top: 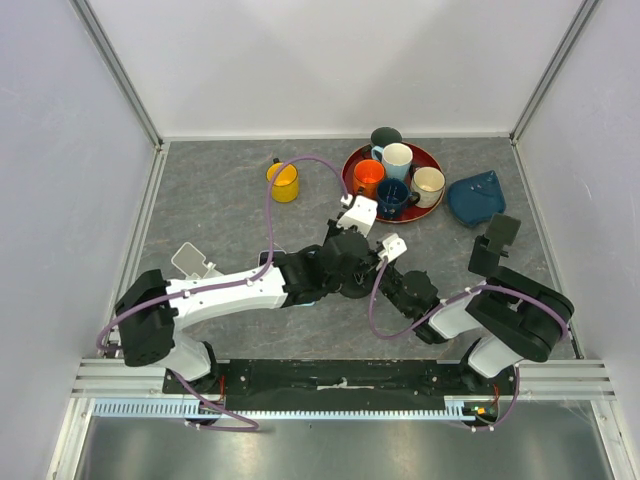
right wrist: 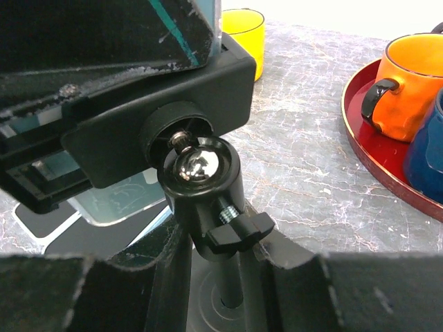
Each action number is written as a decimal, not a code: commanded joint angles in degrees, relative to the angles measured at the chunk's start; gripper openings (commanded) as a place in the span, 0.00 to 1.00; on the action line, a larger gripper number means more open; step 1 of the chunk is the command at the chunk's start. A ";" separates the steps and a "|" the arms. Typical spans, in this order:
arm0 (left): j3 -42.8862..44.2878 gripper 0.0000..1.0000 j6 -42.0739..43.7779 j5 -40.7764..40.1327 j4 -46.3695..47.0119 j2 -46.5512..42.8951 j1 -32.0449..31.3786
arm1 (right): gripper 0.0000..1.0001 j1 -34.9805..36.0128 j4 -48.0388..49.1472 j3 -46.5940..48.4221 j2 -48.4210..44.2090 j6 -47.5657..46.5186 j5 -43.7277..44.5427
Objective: Remove the phone from the phone stand
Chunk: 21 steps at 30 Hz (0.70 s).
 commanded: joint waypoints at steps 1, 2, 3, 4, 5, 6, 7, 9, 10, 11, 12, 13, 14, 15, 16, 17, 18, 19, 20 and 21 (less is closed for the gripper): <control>6.89 0.02 -12.55 -9.56 -5.52 1.08 -4.15 | 0.00 -0.72 9.03 -0.79 1.23 2.66 10.08; 7.24 0.02 -12.74 -9.82 -5.88 1.26 -4.59 | 0.00 -0.81 9.12 -0.97 1.23 2.83 10.52; 7.85 0.02 -12.39 -9.65 -5.88 1.61 -5.38 | 0.00 -0.81 9.12 -0.97 1.23 2.92 11.14; 8.12 0.02 -12.39 -9.65 -5.80 1.78 -5.74 | 0.00 -0.81 9.12 -0.97 1.14 2.92 11.49; 8.47 0.02 -12.30 -9.74 -6.14 2.05 -6.35 | 0.00 -0.81 9.12 -1.06 1.14 3.09 11.76; 8.82 0.02 -12.56 -9.56 -6.23 1.96 -6.70 | 0.00 -0.72 9.04 -1.15 1.05 3.18 12.80; 8.91 0.02 -13.00 -9.48 -6.41 1.96 -6.88 | 0.00 -0.81 8.95 -1.15 1.05 3.18 13.25; 8.83 0.02 -15.27 -9.04 -7.29 1.09 -7.32 | 0.00 -0.81 8.95 -1.50 0.97 3.36 14.57; 8.83 0.02 -16.59 -9.12 -8.16 0.82 -7.32 | 0.00 -0.81 9.03 -1.50 0.97 3.45 15.44; 9.00 0.02 -18.26 -10.43 -9.30 0.56 -7.32 | 0.00 -0.72 9.03 -1.67 0.88 3.53 15.80; 9.44 0.02 -21.41 -11.31 -12.36 0.21 -7.32 | 0.00 -0.72 9.12 -1.85 0.88 3.62 16.06; 9.88 0.02 -22.74 -12.28 -13.78 0.12 -7.32 | 0.00 -0.72 9.12 -1.85 0.70 3.62 16.50; 10.32 0.02 -25.63 -14.55 -15.36 0.12 -7.32 | 0.00 -0.72 9.21 -1.85 0.70 3.62 16.85; 11.28 0.02 -27.22 -15.62 -19.46 0.20 -7.32 | 0.00 -0.63 9.12 -2.02 0.62 3.88 17.29; 11.63 0.02 -28.63 -16.50 -21.16 0.20 -7.24 | 0.00 -0.72 9.12 -2.11 0.61 3.89 17.56; 12.07 0.02 -31.34 -18.51 -23.00 0.29 -7.15 | 0.00 -0.72 9.21 -2.11 0.53 3.97 18.52; 12.77 0.02 -32.94 -19.48 -26.33 0.20 -7.15 | 0.00 -0.55 8.95 -2.20 0.53 4.06 19.22; 12.87 0.02 -34.26 -20.28 -27.67 0.03 -7.15 | 0.00 -0.55 8.77 -2.29 0.27 4.50 19.84; 12.96 0.02 -35.49 -21.24 -28.38 -0.23 -7.06 | 0.00 -0.63 8.42 -2.29 0.09 4.41 20.45; 12.96 0.02 -35.76 -21.51 -28.64 -0.32 -6.89 | 0.00 -0.63 8.42 -2.29 0.09 4.41 20.37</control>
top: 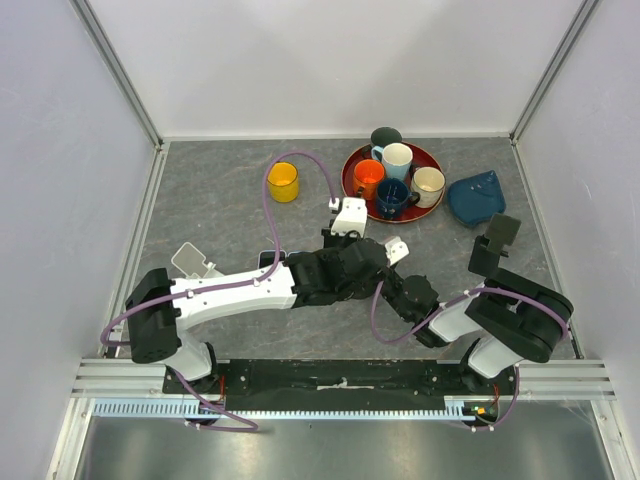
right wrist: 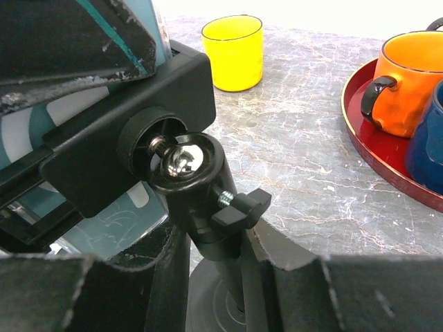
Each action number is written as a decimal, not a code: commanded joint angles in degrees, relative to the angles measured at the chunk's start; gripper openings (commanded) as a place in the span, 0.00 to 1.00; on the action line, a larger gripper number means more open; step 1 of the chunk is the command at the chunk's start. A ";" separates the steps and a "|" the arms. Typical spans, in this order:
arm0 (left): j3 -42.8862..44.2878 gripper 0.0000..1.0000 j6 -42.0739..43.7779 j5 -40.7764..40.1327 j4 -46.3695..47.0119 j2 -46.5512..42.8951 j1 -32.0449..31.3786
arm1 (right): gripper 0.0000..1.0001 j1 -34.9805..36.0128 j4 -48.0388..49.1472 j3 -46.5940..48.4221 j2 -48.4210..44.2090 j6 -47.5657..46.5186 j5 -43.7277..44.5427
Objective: Remove the phone from the phone stand
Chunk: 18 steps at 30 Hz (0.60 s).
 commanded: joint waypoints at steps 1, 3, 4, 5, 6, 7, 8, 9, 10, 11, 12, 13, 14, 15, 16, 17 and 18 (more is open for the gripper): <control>4.06 0.02 -11.68 -8.68 -8.86 -3.56 -2.10 | 0.00 -2.80 6.17 -1.17 0.04 2.80 16.15; 4.76 0.02 -13.35 -9.04 -10.54 -3.21 -1.75 | 0.00 -2.71 5.90 -1.26 -0.22 2.97 16.24; 4.85 0.02 -12.92 -8.78 -10.46 -2.86 -1.57 | 0.00 -2.62 6.08 -1.35 -0.31 2.62 15.63; 5.11 0.02 -10.74 -7.99 -9.59 -2.77 -1.39 | 0.00 -2.71 6.52 -1.44 -0.40 1.92 14.67; 4.68 0.02 -8.10 -7.46 -7.49 -2.77 -1.31 | 0.00 -2.62 6.69 -1.26 -0.83 1.40 11.18; 3.89 0.02 -4.16 -6.50 -4.51 -3.12 -1.22 | 0.00 -2.62 6.61 -1.09 -1.01 0.87 9.41; 1.62 0.02 3.27 -4.23 3.70 -3.55 -0.96 | 0.02 -2.71 6.61 -1.17 -1.45 0.34 7.39; 0.30 0.02 6.57 -2.55 7.18 -4.17 -0.69 | 0.09 -2.62 6.43 -1.17 -1.97 -0.01 4.15; -1.11 0.02 9.99 -0.10 11.56 -4.87 -0.34 | 0.24 -2.71 5.91 -1.09 -3.37 -0.28 2.90; -2.69 0.02 12.90 4.36 15.00 -6.09 0.62 | 0.30 -2.71 4.43 -1.09 -4.17 -0.19 1.93; -3.05 0.02 13.36 5.89 15.64 -6.54 1.15 | 0.35 -2.71 3.63 -1.17 -5.05 -0.19 1.31; -3.23 0.02 14.50 7.90 16.26 -6.81 1.68 | 0.44 -2.80 2.84 -1.17 -6.79 -0.10 0.00; -3.23 0.02 16.08 10.80 16.44 -7.16 2.55 | 0.48 -2.80 1.35 -1.26 -7.60 -0.02 -0.36; -3.32 0.02 16.79 11.52 16.70 -7.25 2.82 | 0.50 -2.80 0.81 -1.35 -8.91 -0.02 -0.72; -3.41 0.02 18.01 14.14 17.05 -7.25 3.35 | 0.56 -2.88 0.63 -1.35 -9.27 -0.02 -1.59; -3.58 0.02 19.68 15.12 17.23 -7.51 3.61 | 0.59 -2.89 0.37 -1.44 -9.62 -0.02 -1.95; -3.76 0.02 20.30 15.91 17.49 -7.77 3.70 | 0.62 -2.97 0.28 -1.26 -9.89 -0.02 -2.47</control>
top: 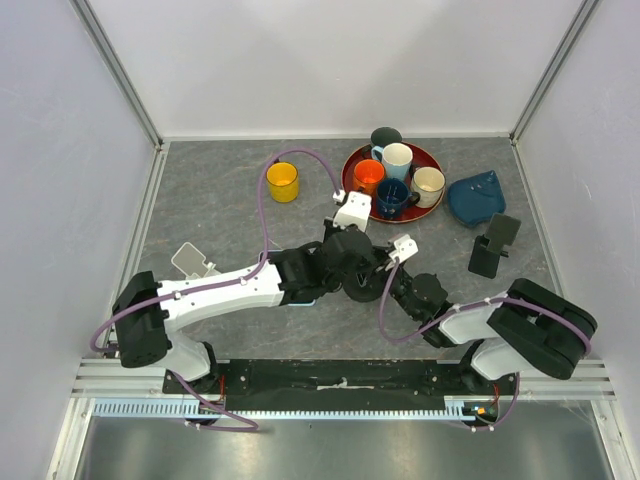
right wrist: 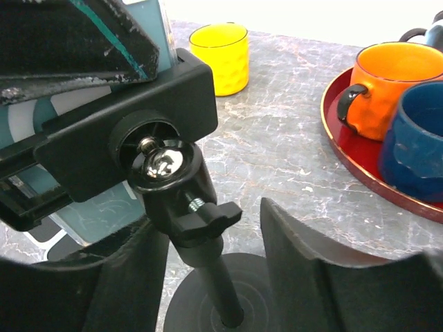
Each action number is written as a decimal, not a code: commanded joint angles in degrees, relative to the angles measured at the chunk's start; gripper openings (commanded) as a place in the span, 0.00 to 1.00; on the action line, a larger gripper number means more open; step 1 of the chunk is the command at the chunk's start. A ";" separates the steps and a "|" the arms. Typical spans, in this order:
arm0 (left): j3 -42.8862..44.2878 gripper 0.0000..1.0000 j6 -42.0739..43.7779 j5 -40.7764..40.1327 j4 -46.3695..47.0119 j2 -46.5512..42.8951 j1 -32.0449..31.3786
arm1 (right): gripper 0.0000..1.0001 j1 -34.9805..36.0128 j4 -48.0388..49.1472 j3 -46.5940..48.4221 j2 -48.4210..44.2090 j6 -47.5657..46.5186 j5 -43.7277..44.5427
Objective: Remove the phone from the phone stand
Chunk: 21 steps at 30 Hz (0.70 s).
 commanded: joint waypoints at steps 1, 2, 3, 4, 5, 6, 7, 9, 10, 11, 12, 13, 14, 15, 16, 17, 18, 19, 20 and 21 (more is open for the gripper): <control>0.00 0.02 9.31 7.54 8.44 -4.61 1.23 | 0.64 -1.09 5.31 0.35 -3.26 0.66 -0.81; -0.26 0.02 10.80 8.52 8.62 -4.70 1.41 | 0.66 -1.27 4.96 0.53 -3.27 0.66 -2.47; -0.35 0.02 11.25 8.96 8.62 -4.70 1.41 | 0.67 -1.36 4.61 0.71 -3.35 0.75 -3.36; -0.44 0.02 12.12 9.49 8.62 -4.70 1.41 | 0.70 -1.44 4.08 1.14 -3.44 0.84 -4.41; -0.62 0.02 12.57 9.84 8.62 -4.70 1.41 | 0.71 -1.62 2.51 1.49 -3.70 0.84 -5.73; -0.71 0.02 12.92 9.93 8.62 -4.61 1.41 | 0.74 -1.62 1.54 2.11 -4.32 0.75 -6.26; -0.71 0.02 13.71 10.11 8.80 -4.61 1.41 | 0.75 -1.71 -0.04 2.37 -4.58 0.75 -6.79; -1.14 0.02 14.85 10.11 9.41 -4.52 1.41 | 0.78 -1.80 -1.98 2.90 -5.72 0.57 -7.76; -1.23 0.02 15.90 10.81 9.85 -4.52 1.50 | 0.78 -1.80 -3.38 3.69 -6.16 0.23 -8.02; -1.23 0.02 16.43 11.42 9.94 -4.52 1.50 | 0.78 -1.71 -5.83 4.04 -6.60 0.13 -8.37; -1.41 0.02 16.87 11.86 10.12 -4.61 1.50 | 0.78 -1.71 -6.73 4.66 -7.30 -0.13 -8.99; -1.58 0.02 17.66 12.91 10.64 -4.87 1.50 | 0.78 -1.71 -8.39 5.01 -7.66 -0.04 -9.43; -2.02 0.02 18.02 13.44 10.82 -5.13 1.50 | 0.77 -1.80 -9.45 5.45 -7.92 -0.13 -9.78; -2.29 0.02 18.20 14.06 10.91 -5.31 1.50 | 0.77 -1.80 -10.59 6.06 -8.62 -0.22 -10.31; -2.55 0.02 18.63 15.28 10.99 -5.57 1.50 | 0.77 -1.80 -12.60 6.42 -9.06 -0.30 -10.57; -3.25 0.02 18.81 15.99 11.00 -6.10 1.50 | 0.76 -1.80 -13.58 6.77 -9.42 -0.48 -10.75; -3.60 0.02 18.90 16.52 11.17 -6.28 1.50 | 0.75 -1.80 -14.64 7.55 -10.20 -0.39 -10.75; -3.95 0.02 19.07 17.40 11.08 -6.63 1.50 | 0.75 -1.71 -16.56 7.91 -10.56 -0.39 -11.10; -4.65 0.02 19.08 17.75 11.08 -7.15 1.50 | 0.75 -1.80 -17.10 8.09 -10.82 -0.57 -11.28; -4.92 0.02 19.08 18.02 11.08 -7.33 1.50 | 0.75 -1.80 -17.72 8.53 -11.43 -0.57 -11.19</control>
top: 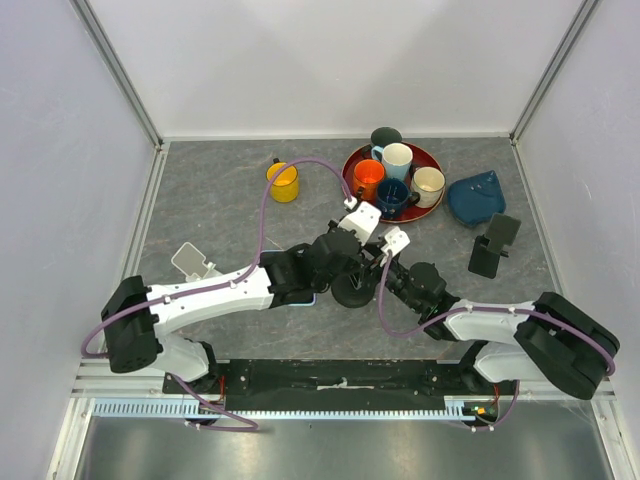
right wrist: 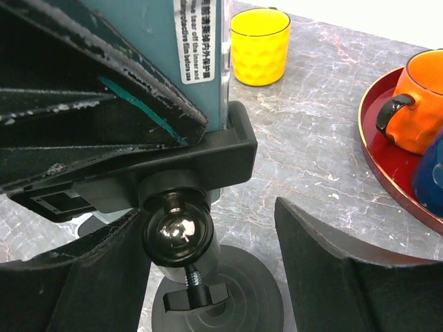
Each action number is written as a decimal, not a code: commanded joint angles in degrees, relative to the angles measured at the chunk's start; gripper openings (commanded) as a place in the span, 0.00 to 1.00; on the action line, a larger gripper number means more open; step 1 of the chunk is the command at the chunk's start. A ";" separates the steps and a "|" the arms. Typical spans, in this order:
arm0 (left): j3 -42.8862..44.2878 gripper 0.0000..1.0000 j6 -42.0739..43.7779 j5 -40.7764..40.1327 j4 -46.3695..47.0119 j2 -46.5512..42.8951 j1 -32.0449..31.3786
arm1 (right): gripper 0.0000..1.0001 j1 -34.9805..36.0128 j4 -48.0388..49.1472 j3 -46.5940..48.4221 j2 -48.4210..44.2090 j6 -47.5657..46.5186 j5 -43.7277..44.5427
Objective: Remove the phone from the phone stand
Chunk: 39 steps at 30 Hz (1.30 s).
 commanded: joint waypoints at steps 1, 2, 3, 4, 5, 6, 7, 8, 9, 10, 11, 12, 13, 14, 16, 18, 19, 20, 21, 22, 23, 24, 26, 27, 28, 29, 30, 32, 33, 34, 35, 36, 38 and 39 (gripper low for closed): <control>-1.12 0.02 2.31 4.93 6.14 -4.21 -0.38 | 0.74 -0.03 -2.59 4.35 -3.13 -0.15 -2.23; -1.39 0.02 2.31 5.19 6.41 -4.73 -0.38 | 0.74 -0.03 -2.86 4.53 -3.31 -0.33 -2.23; -1.65 0.02 2.22 5.63 6.50 -5.09 -0.38 | 0.72 -0.03 -3.04 4.88 -3.57 -0.59 -2.23; -2.09 0.02 2.14 6.50 6.67 -5.26 -0.38 | 0.71 -0.03 -3.65 5.06 -3.66 -0.77 -2.14; -2.27 0.02 2.05 6.86 6.67 -5.44 -0.38 | 0.69 0.06 -3.92 5.23 -3.75 -0.77 -2.32; -2.27 0.02 2.05 7.39 6.67 -5.79 -0.38 | 0.62 -0.03 -4.09 5.58 -3.84 -0.77 -2.32; -2.53 0.02 1.87 8.09 6.58 -5.88 -0.38 | 0.57 0.06 -4.18 5.50 -3.84 -0.86 -2.23; -2.62 0.02 1.70 8.35 6.58 -5.97 -0.38 | 0.51 -0.03 -4.27 5.41 -3.75 -0.86 -1.79; -2.62 0.02 1.52 8.71 6.32 -6.14 -0.38 | 0.38 0.06 -4.36 5.32 -3.66 -0.77 -1.27; -2.71 0.02 1.26 9.23 6.15 -6.06 -0.38 | 0.31 -0.03 -4.53 5.24 -3.66 -0.51 -0.83; -2.71 0.02 0.91 9.24 5.97 -6.23 -0.47 | 0.22 0.06 -4.62 5.23 -3.66 -0.33 0.40; -2.79 0.02 0.73 9.32 5.79 -6.23 -0.47 | 0.03 -0.03 -4.62 5.06 -3.58 -0.16 1.19; -2.88 0.02 0.03 8.80 5.44 -6.49 -0.47 | 0.00 -0.03 -4.54 4.88 -3.49 0.28 2.16; -2.97 0.02 -0.58 7.93 5.35 -6.41 -0.47 | 0.00 -0.03 -4.36 4.62 -3.57 0.63 3.12; -3.41 0.02 -2.25 7.04 5.18 -7.11 -0.55 | 0.00 -0.03 -3.57 4.01 -3.49 0.99 5.15; -3.85 0.02 -3.48 6.78 5.18 -7.64 -0.73 | 0.00 -0.03 -3.04 3.48 -3.14 1.51 6.81; -4.02 0.02 -4.10 6.17 5.18 -7.73 -1.34 | 0.00 -0.03 -3.04 3.30 -2.96 1.78 7.52; -4.11 0.02 -4.10 5.99 5.00 -7.99 -1.78 | 0.00 -0.03 -3.04 3.21 -2.61 2.13 8.57; -4.03 0.02 -4.10 5.90 4.74 -7.90 -2.22 | 0.00 -0.03 -3.04 2.95 -2.52 2.30 9.45; -3.68 0.02 -4.37 5.64 4.04 -7.99 -3.10 | 0.00 -0.03 -3.30 2.95 -2.43 2.48 11.81; -3.50 0.02 -4.72 5.29 2.73 -7.99 -3.54 | 0.00 0.06 -3.57 2.95 -2.35 2.57 12.88; -3.32 0.02 -5.24 5.02 1.85 -7.99 -3.89 | 0.00 -0.03 -3.74 2.78 -2.26 2.83 13.93; -3.41 0.02 -7.26 3.88 0.70 -8.34 -4.77 | 0.00 -0.03 -3.83 2.51 -1.91 3.18 17.19; -3.67 0.02 -8.05 3.27 0.00 -8.86 -5.04 | 0.00 0.06 -3.92 2.34 -1.82 3.27 18.06; -3.85 0.02 -9.54 1.52 -0.79 -8.96 -5.73 | 0.00 -0.03 -4.18 2.33 -1.82 3.45 19.29; -3.85 0.02 -9.99 0.55 -1.58 -8.87 -6.09 | 0.00 -0.03 -4.18 2.42 -1.56 3.45 19.65; -3.76 0.02 -10.60 -0.25 -3.16 -8.78 -6.53 | 0.00 -0.03 -4.10 2.25 -1.47 3.54 19.92; -3.85 0.02 -11.22 -1.05 -4.40 -8.78 -6.71 | 0.00 -0.03 -3.83 2.16 -1.12 3.62 20.88; -3.94 0.02 -11.92 -1.22 -4.75 -9.22 -6.97 | 0.00 -0.03 -3.83 2.16 -1.03 3.89 21.23; -4.20 0.02 -12.36 -1.66 -4.84 -9.57 -7.06 | 0.00 -0.03 -3.92 2.07 -0.85 3.80 21.76; -4.46 0.02 -12.89 -2.18 -5.02 -9.83 -7.06 | 0.00 -0.03 -3.92 1.90 -0.76 4.06 22.46; -4.73 0.02 -14.02 -3.93 -5.19 -10.71 -7.15 | 0.00 0.06 -4.01 1.89 -0.68 3.98 22.82; -4.73 0.02 -14.74 -5.78 -5.72 -11.24 -7.06 | 0.00 -0.03 -3.83 1.81 -0.50 3.98 23.26; -4.21 0.02 -15.26 -7.36 -6.76 -11.42 -7.06 | 0.00 -0.03 -3.66 1.72 -0.24 3.98 23.17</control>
